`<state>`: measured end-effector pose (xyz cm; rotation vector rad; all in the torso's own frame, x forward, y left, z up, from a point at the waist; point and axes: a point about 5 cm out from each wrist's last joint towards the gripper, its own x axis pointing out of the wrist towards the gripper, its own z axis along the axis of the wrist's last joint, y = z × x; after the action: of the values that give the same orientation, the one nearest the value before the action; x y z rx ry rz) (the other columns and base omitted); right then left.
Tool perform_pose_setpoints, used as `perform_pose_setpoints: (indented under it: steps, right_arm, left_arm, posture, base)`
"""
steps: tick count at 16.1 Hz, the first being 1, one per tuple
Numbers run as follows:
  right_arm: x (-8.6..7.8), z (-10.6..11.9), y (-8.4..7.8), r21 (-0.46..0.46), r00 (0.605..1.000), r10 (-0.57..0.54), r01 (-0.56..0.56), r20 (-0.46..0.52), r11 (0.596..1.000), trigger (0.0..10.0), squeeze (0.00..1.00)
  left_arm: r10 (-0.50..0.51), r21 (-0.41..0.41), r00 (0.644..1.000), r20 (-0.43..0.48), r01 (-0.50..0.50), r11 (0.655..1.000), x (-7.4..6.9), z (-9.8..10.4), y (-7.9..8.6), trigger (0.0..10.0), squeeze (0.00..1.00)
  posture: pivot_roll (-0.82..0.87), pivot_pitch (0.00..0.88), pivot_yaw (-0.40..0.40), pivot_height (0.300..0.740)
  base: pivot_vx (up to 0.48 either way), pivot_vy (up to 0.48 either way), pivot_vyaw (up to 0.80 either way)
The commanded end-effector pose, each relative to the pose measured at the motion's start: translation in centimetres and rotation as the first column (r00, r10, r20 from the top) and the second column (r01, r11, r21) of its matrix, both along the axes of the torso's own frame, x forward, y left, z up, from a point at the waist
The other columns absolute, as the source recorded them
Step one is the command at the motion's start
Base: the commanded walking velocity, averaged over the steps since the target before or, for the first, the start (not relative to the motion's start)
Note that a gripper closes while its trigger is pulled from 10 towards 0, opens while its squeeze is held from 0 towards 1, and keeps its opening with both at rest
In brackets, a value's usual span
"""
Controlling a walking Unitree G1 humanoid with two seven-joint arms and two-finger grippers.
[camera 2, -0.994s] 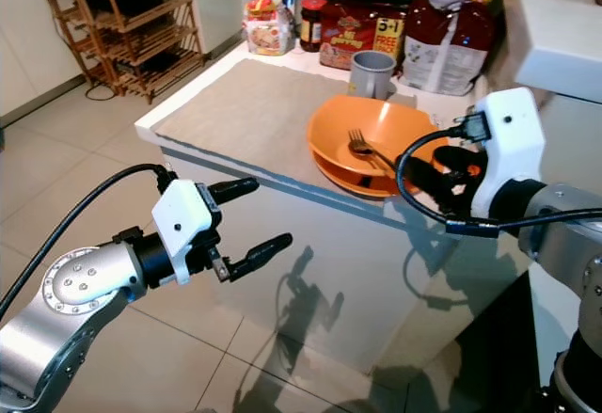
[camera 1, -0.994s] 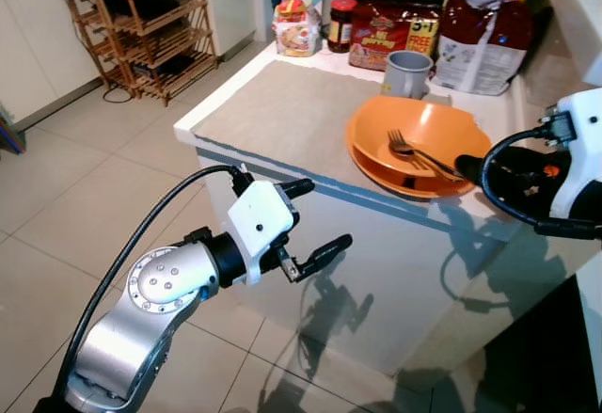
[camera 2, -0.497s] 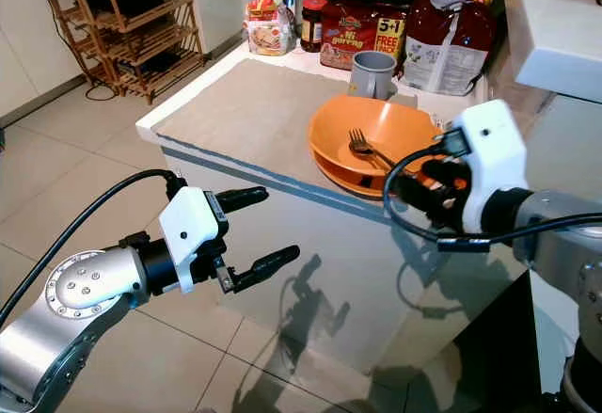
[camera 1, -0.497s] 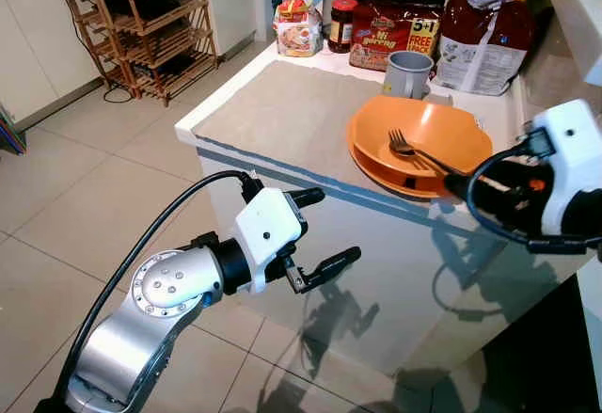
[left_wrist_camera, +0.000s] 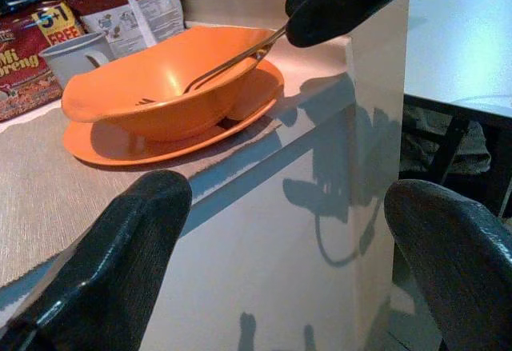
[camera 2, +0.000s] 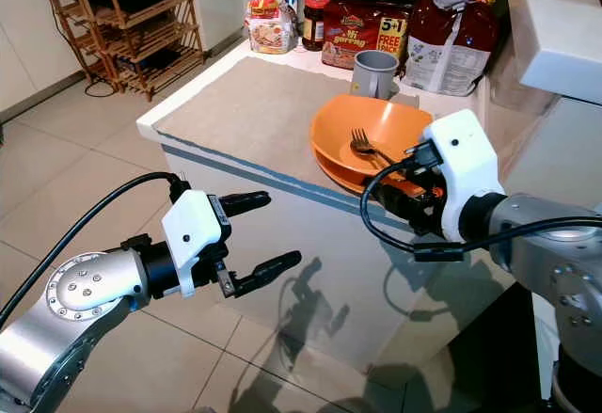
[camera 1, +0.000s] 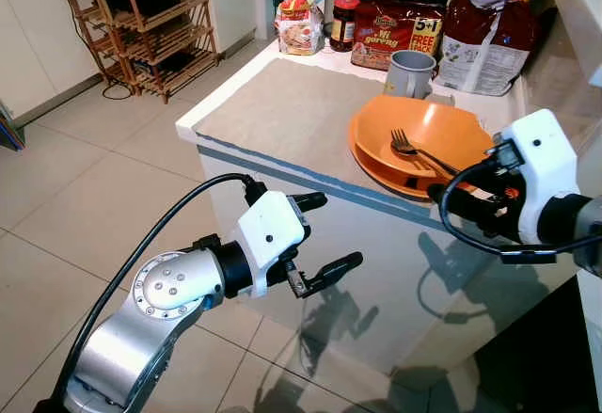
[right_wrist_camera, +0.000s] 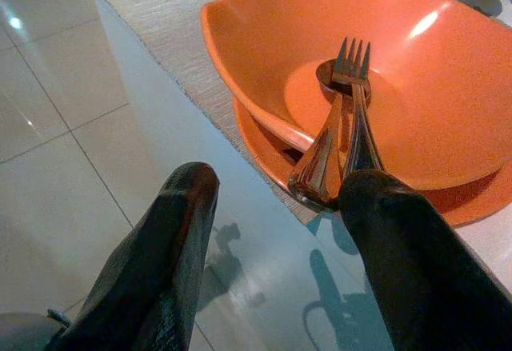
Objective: Setting the table
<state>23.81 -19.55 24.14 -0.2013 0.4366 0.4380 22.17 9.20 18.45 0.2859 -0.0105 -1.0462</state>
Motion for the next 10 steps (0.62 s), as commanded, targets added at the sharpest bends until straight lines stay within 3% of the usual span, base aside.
perform_pose_setpoints:
  steps: [1, 2, 3, 4, 5, 6, 10]
  right_arm:
    - [0.2, -0.22, -0.23, -0.009, 1.0, -0.019, 0.019, -0.002, 1.0, 10.0, 0.0]
    - [0.33, -0.21, -0.26, -0.014, 1.0, -0.021, 0.021, 0.001, 1.0, 10.0, 0.0]
    - [0.49, -0.27, -0.3, -0.02, 1.0, -0.025, 0.025, 0.003, 0.999, 9.3, 0.0]
    - [0.63, -0.4, -0.35, -0.029, 1.0, -0.03, 0.03, 0.004, 0.999, 7.7, 0.0]
    - [0.68, -0.47, -0.34, -0.03, 1.0, -0.031, 0.031, 0.004, 0.999, 4.8, 0.0]
    - [0.76, -0.58, -0.3, -0.032, 1.0, -0.03, 0.03, 0.004, 0.999, 3.4, 0.0]
    - [1.02, -0.94, -0.65, -0.068, 0.999, -0.042, 0.043, 0.005, 0.997, 2.2, 0.0]
  left_arm:
    - [-0.022, 0.004, 1.0, 0.006, 0.022, 1.0, -0.4, 0.29, -0.19, 10.0, 0.0]
    - [-0.021, 0.004, 1.0, 0.006, 0.021, 1.0, -0.4, 0.3, -0.16, 10.0, 0.0]
    - [-0.02, 0.004, 1.0, 0.006, 0.02, 1.0, -0.38, 0.31, -0.16, 10.0, 0.0]
    - [-0.02, 0.004, 1.0, 0.006, 0.02, 1.0, -0.38, 0.32, -0.17, 10.0, 0.0]
    - [-0.02, 0.004, 1.0, 0.005, 0.02, 1.0, -0.39, 0.32, -0.17, 10.0, 0.0]
    - [-0.02, 0.004, 1.0, 0.004, 0.02, 1.0, -0.39, 0.32, -0.16, 10.0, 0.0]
    - [-0.021, 0.006, 1.0, 0.002, 0.021, 1.0, -0.33, 0.26, -0.14, 10.0, 0.0]
  posture:
    - [-0.07, 0.0, -0.023, 0.74]
    - [-0.07, 0.0, -0.024, 0.74]
    - [-0.07, 0.0, -0.025, 0.74]
    - [-0.07, 0.0, -0.026, 0.74]
    - [-0.07, 0.0, -0.026, 0.74]
    - [-0.07, 0.0, -0.027, 0.74]
    - [-0.07, 0.0, -0.026, 0.74]
  base:
    - [0.0, 0.0, 0.0]
    - [0.0, 0.0, 0.0]
    - [0.0, 0.0, 0.0]
    - [0.0, 0.0, 0.0]
    - [0.0, 0.0, 0.0]
    - [0.0, 0.0, 0.0]
    - [0.0, 0.0, 0.0]
